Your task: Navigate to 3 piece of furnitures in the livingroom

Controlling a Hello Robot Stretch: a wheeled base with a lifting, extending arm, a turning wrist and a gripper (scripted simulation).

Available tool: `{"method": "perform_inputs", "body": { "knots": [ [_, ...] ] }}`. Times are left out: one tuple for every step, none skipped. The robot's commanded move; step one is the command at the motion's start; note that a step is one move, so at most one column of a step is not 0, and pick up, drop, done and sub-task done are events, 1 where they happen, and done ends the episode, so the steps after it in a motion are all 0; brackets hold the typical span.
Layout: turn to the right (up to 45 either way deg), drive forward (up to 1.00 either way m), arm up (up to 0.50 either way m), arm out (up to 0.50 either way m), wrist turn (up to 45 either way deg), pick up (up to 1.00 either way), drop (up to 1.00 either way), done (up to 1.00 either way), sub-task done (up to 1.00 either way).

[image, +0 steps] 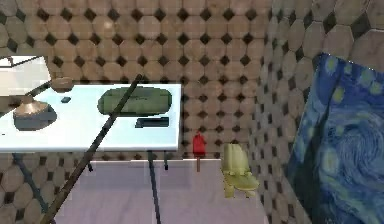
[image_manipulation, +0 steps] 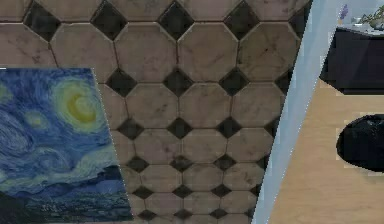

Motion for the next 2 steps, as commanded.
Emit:
{"method": "perform_inputs", "body": {
  "knots": [
    [-24.0, 0.0, 0.0, 0.0, 0.0, 0.0, 0.0, 0.0, 0.0],
    [0.0, 0.0, 0.0, 0.0, 0.0, 0.0, 0.0, 0.0, 1.0]
  ]
}}
